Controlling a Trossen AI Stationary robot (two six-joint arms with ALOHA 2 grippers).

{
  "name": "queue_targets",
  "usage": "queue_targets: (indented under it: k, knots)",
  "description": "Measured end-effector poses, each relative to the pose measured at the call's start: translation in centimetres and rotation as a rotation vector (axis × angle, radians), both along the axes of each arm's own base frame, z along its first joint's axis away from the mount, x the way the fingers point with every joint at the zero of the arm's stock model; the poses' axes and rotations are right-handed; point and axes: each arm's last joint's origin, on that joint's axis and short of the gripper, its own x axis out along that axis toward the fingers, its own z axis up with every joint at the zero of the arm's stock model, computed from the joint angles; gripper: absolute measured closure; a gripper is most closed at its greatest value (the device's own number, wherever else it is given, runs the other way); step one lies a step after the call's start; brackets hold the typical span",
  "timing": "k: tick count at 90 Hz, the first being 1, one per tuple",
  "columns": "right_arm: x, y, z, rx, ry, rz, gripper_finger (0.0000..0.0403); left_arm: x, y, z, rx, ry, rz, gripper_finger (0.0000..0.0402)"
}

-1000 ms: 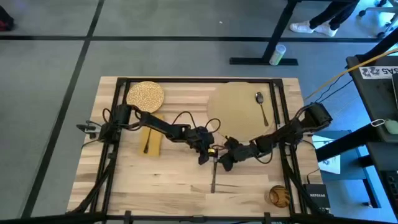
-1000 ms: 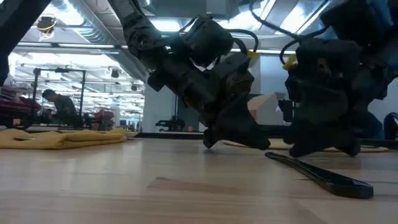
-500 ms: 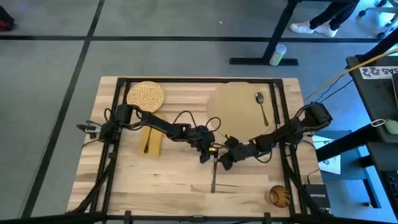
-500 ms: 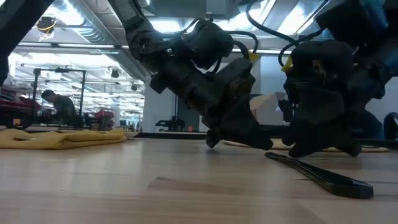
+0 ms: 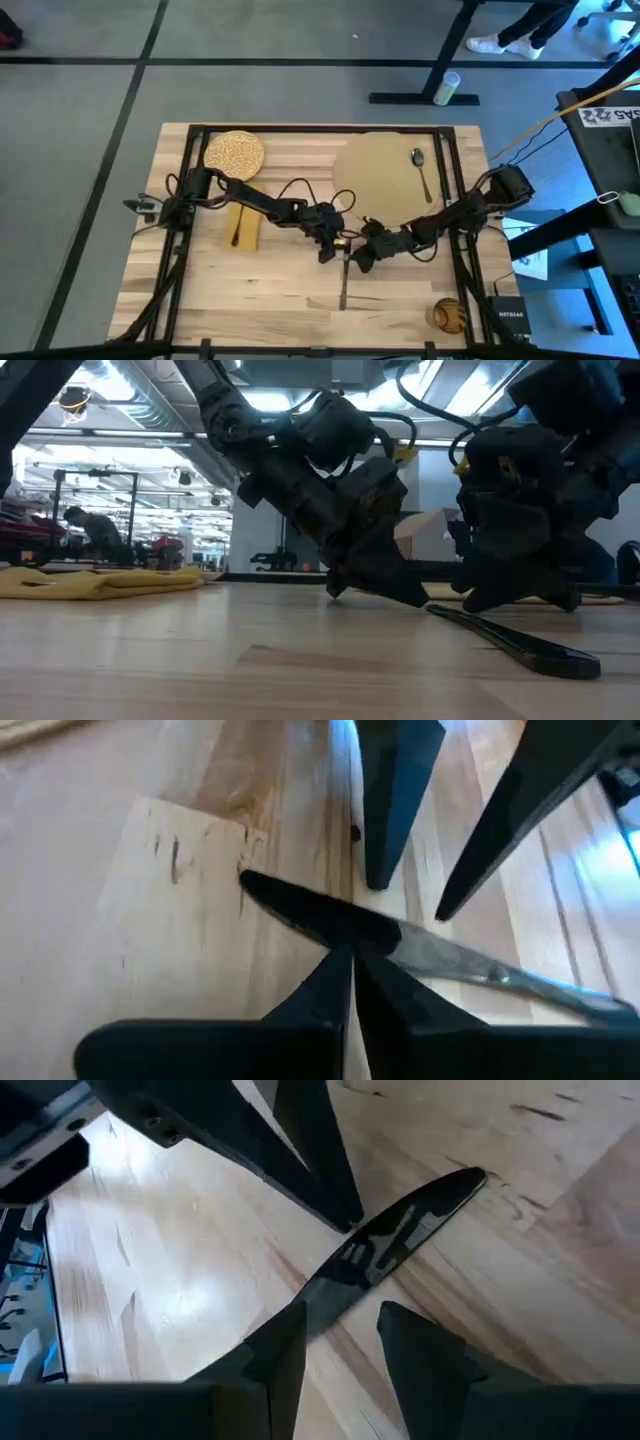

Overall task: Set table place
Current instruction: Put the knife to the left of the spoon on the woven mat

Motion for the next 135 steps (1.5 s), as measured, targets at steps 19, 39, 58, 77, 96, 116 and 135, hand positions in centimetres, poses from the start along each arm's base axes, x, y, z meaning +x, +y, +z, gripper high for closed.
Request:
queue_targets:
  k: [19,39,58,77,96,116,135]
  knots:
    - [0.0,0.0,0.0,0.006,-0.001,-0.018,0.0280,0.0,0.1,-0.1,0.010,0.004,0.003,0.0401]
    - [0.0,0.0,0.0,0.002,-0.002,-0.020,0.0280,0.1,0.1,1.0,0.000,-0.024,-0.003,0.0401]
    - [0.0,0.0,0.0,0.000,-0.003,-0.020,0.0280,0.5,0.0,1.5,-0.014,-0.040,-0.030,0.0402]
    - [0.0,0.0,0.0,-0.007,-0.003,-0.012,0.0280,0.6,-0.1,1.5,-0.019,-0.051,-0.034,0.0402]
    - [0.0,0.0,0.0,-0.009,-0.004,-0.008,0.0280,0.8,-0.2,1.8,-0.076,-0.078,-0.062,0.0402]
    - [0.0,0.0,0.0,-0.009,-0.004,-0.008,0.0280,1.0,-0.3,1.5,-0.076,-0.093,-0.069,0.0402]
    - [0.0,0.0,0.0,-0.009,-0.004,-0.009,0.0280,1.0,-0.3,1.2,-0.056,-0.092,-0.061,0.0402]
